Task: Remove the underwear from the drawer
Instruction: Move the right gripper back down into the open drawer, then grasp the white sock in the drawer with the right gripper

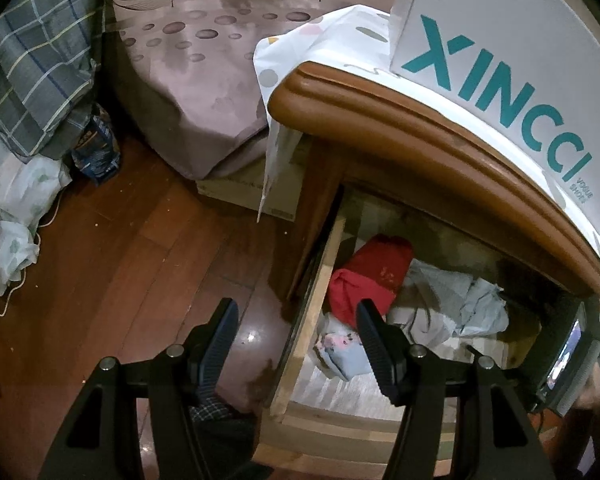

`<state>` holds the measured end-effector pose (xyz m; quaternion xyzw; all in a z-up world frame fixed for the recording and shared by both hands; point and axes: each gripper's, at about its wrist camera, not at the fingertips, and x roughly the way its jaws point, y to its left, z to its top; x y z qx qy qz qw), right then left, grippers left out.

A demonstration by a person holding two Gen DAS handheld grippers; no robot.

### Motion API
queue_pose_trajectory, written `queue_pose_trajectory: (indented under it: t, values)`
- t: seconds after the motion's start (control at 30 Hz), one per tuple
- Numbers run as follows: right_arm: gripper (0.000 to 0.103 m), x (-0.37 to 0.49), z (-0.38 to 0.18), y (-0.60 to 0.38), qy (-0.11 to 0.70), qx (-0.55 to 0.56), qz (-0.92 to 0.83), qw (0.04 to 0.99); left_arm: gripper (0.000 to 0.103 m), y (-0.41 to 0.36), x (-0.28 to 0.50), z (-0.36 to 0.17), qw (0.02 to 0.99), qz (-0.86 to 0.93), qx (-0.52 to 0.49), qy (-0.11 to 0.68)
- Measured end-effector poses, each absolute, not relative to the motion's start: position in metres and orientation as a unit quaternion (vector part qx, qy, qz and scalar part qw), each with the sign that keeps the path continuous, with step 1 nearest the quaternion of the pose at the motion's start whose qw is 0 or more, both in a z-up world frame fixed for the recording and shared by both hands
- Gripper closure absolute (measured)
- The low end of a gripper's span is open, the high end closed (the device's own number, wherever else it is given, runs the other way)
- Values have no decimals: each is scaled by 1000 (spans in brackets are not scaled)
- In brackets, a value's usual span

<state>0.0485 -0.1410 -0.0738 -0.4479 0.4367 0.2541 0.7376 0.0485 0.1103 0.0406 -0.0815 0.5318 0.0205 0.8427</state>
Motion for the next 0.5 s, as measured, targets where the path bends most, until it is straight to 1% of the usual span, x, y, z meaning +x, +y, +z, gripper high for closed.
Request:
queue_pose_trajectory:
  t: [0.2, 0.3, 0.5]
  values:
    - [31, 63, -86, -140, 442, -442, 260, 735, 40, 112, 50, 38, 839, 16, -87, 537]
    - [26, 71, -91, -136, 444, -437, 271, 734, 40, 111, 50, 36, 837, 12, -87, 541]
    - [24, 90, -100, -135, 460, -402, 284, 739, 40, 109, 50, 35, 837, 13, -81, 542]
